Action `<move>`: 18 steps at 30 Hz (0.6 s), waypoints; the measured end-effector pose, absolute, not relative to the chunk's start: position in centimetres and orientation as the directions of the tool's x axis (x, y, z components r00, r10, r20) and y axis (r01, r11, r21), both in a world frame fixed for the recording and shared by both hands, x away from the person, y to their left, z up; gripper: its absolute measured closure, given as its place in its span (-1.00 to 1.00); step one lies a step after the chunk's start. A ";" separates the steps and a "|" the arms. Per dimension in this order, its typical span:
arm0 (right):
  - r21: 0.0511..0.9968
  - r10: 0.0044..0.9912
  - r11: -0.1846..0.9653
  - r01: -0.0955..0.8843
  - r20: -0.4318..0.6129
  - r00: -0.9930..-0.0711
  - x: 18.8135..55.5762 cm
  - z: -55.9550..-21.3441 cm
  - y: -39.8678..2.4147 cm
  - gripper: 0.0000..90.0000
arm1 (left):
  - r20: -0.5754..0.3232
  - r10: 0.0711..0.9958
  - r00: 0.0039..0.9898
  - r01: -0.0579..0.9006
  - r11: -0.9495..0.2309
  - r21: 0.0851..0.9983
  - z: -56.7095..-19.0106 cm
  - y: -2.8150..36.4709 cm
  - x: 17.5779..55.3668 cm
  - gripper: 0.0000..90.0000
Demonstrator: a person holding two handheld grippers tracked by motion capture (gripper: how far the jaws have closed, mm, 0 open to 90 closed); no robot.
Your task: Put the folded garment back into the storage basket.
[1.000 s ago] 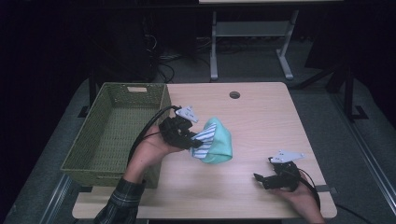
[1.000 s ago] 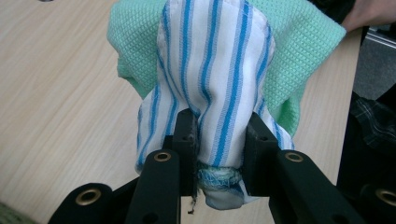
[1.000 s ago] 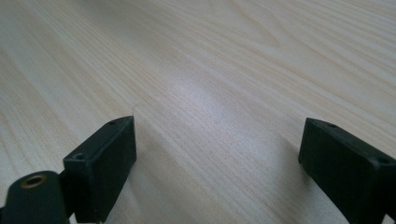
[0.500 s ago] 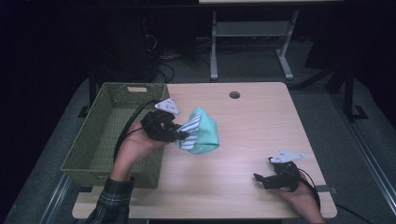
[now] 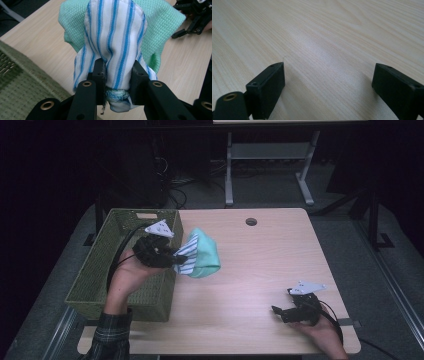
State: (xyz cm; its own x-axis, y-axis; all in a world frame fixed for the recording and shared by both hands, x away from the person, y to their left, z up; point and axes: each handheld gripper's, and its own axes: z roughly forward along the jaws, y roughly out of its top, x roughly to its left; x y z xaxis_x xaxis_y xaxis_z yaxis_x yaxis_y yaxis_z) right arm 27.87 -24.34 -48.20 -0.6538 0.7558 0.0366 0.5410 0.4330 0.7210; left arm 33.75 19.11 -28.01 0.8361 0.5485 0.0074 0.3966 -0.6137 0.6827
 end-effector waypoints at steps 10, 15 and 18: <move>0.721 0.756 0.433 0.541 0.036 -0.654 27.9 -48.2 -24.3 -0.76 | 0.025 0.609 0.793 0.424 -0.581 0.695 -27.4 22.1 33.6 0.56; 0.721 0.756 0.433 0.541 0.036 -0.654 27.9 -48.2 -24.3 -0.76 | 0.027 0.636 0.771 0.439 -0.561 0.702 -27.2 23.6 33.5 0.56; 0.721 0.756 0.433 0.541 0.037 -0.653 27.9 -48.2 -24.3 -0.76 | 0.027 0.657 0.754 0.447 -0.542 0.712 -26.9 24.8 33.3 0.56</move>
